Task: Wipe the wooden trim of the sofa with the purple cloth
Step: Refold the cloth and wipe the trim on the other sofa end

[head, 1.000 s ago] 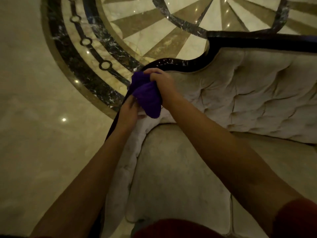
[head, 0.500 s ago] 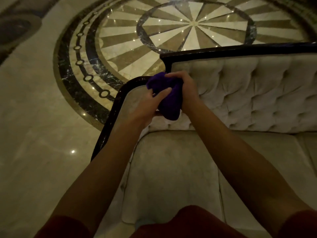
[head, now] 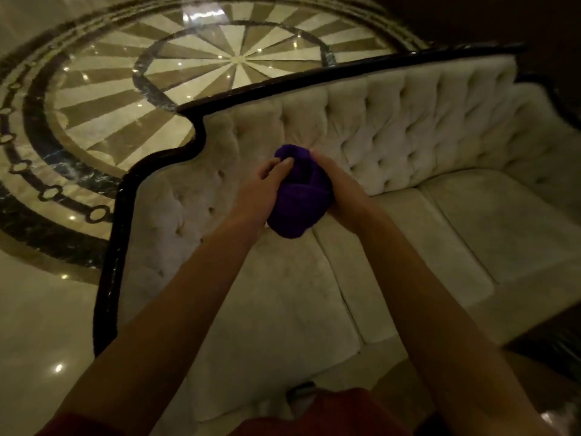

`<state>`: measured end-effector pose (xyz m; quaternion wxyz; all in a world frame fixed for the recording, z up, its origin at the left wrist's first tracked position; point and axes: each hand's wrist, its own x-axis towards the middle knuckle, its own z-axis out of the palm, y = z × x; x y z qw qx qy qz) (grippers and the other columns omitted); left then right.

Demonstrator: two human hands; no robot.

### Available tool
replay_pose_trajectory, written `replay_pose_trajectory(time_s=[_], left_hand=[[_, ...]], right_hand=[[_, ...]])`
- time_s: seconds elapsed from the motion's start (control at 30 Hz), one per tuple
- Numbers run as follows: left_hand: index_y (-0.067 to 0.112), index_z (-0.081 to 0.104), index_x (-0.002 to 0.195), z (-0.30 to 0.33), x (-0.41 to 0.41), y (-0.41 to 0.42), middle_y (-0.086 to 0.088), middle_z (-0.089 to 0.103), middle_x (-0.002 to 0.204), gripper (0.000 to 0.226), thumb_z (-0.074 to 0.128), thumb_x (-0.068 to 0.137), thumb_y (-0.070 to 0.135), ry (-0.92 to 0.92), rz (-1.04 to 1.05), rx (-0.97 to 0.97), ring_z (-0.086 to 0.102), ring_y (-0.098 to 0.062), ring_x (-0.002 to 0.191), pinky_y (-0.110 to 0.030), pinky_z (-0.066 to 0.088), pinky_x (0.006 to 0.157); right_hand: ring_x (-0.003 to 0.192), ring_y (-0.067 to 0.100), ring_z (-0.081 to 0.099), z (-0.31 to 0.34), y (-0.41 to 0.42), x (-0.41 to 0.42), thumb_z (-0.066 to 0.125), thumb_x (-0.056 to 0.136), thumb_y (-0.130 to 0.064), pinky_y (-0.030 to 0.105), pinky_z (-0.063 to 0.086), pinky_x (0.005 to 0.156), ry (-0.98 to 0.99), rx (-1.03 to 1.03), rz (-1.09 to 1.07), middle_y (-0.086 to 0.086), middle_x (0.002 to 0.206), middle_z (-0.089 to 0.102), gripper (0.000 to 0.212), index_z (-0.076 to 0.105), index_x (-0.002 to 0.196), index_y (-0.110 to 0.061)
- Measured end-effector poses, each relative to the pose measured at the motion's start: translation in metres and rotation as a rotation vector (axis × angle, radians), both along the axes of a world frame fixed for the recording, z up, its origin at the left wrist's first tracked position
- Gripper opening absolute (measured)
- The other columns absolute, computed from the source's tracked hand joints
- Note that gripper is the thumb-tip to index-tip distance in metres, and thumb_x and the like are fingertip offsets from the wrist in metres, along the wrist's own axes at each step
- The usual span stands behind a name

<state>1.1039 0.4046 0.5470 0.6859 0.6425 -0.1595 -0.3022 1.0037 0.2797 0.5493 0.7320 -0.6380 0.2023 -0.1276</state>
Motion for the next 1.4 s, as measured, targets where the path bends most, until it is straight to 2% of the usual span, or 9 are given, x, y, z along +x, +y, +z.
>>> replay_pose_trajectory(time_s=[0.27, 0.43, 0.53, 0.6, 0.7, 0.87, 1.03, 1.2, 1.4], left_hand=[[0.011, 0.065, 0.118, 0.019, -0.111, -0.069, -0.005, 0.074, 0.110, 0.036, 0.071, 0.097, 0.040, -0.162, -0.087, -0.032, 0.075, -0.014, 0.097, -0.029, 0.062, 0.080], [0.017, 0.065, 0.116, 0.035, -0.197, -0.131, -0.001, 0.074, 0.110, 0.035, 0.078, 0.091, 0.039, -0.254, -0.253, -0.070, 0.075, -0.007, 0.092, -0.021, 0.061, 0.075], [0.018, 0.066, 0.113, 0.045, -0.254, -0.180, 0.000, 0.073, 0.106, 0.031, 0.079, 0.091, 0.035, -0.314, -0.351, -0.087, 0.075, -0.008, 0.091, -0.022, 0.060, 0.075], [0.019, 0.066, 0.110, 0.050, -0.295, -0.215, 0.001, 0.074, 0.103, 0.027, 0.079, 0.091, 0.035, -0.332, -0.422, -0.103, 0.074, -0.004, 0.086, -0.019, 0.058, 0.072], [0.024, 0.065, 0.108, 0.048, -0.352, -0.268, 0.005, 0.073, 0.102, 0.029, 0.080, 0.088, 0.040, -0.353, -0.474, -0.109, 0.075, -0.005, 0.087, -0.020, 0.059, 0.073], [0.018, 0.058, 0.126, 0.009, -0.391, -0.346, -0.003, 0.062, 0.125, 0.052, 0.079, 0.087, 0.045, -0.727, -0.409, 0.121, 0.063, -0.012, 0.104, -0.028, 0.054, 0.091], [0.015, 0.060, 0.131, -0.033, -0.426, -0.384, -0.006, 0.056, 0.128, 0.055, 0.079, 0.087, 0.041, -0.865, -0.552, 0.276, 0.061, -0.027, 0.114, -0.036, 0.051, 0.098], [0.047, 0.065, 0.119, -0.051, -0.478, -0.406, 0.018, 0.074, 0.117, 0.035, 0.066, 0.086, 0.058, -0.473, -1.213, 0.191, 0.069, -0.002, 0.113, -0.029, 0.056, 0.098], [0.016, 0.055, 0.135, -0.085, -0.540, -0.452, 0.007, 0.073, 0.120, 0.070, 0.080, 0.082, 0.054, -0.057, -1.356, 0.023, 0.067, -0.012, 0.118, -0.030, 0.054, 0.097]], right_hand=[[0.103, 0.019, 0.076, -0.004, -0.026, -0.167, 0.075, 0.087, -0.057, 0.039, 0.065, 0.078, 0.144, -0.080, -0.208, -0.006, 0.114, 0.077, 0.046, 0.064, 0.126, -0.035], [0.090, 0.018, 0.077, -0.015, -0.070, -0.268, 0.045, 0.095, -0.075, 0.039, 0.063, 0.081, 0.446, -0.365, -0.232, -0.004, 0.098, 0.079, 0.053, 0.073, 0.106, -0.031], [0.099, -0.004, 0.069, -0.015, -0.098, -0.331, 0.041, 0.082, -0.089, 0.022, 0.050, 0.081, 0.397, -0.365, -0.311, -0.020, 0.105, 0.074, 0.056, 0.068, 0.106, -0.046], [0.108, -0.010, 0.066, -0.012, -0.119, -0.371, 0.051, 0.085, -0.081, 0.014, 0.051, 0.082, 0.214, -0.242, -0.334, -0.025, 0.117, 0.072, 0.046, 0.062, 0.119, -0.051], [0.105, 0.009, 0.075, -0.021, -0.145, -0.417, 0.072, 0.087, -0.060, 0.027, 0.063, 0.085, 0.133, -0.135, -0.325, -0.012, 0.116, 0.077, 0.038, 0.062, 0.121, -0.046], [0.071, 0.013, 0.075, -0.042, -0.180, -0.481, 0.075, 0.076, -0.066, 0.031, 0.061, 0.065, 0.196, -0.193, -0.617, -0.001, 0.090, 0.077, 0.053, 0.063, 0.112, -0.030], [0.082, 0.011, 0.070, -0.055, -0.224, -0.533, 0.072, 0.095, -0.042, 0.029, 0.059, 0.069, 0.442, -0.408, -0.806, -0.006, 0.094, 0.070, 0.024, 0.061, 0.109, -0.025], [0.053, 0.019, 0.067, -0.061, -0.265, -0.572, 0.065, 0.101, -0.041, 0.019, 0.053, 0.047, 0.330, -0.277, -0.887, 0.001, 0.072, 0.075, 0.011, 0.068, 0.099, -0.031], [0.064, 0.019, 0.071, -0.047, -0.331, -0.618, 0.067, 0.099, -0.037, 0.025, 0.059, 0.062, -0.160, 0.108, -1.052, 0.007, 0.082, 0.075, 0.020, 0.073, 0.114, -0.025]])
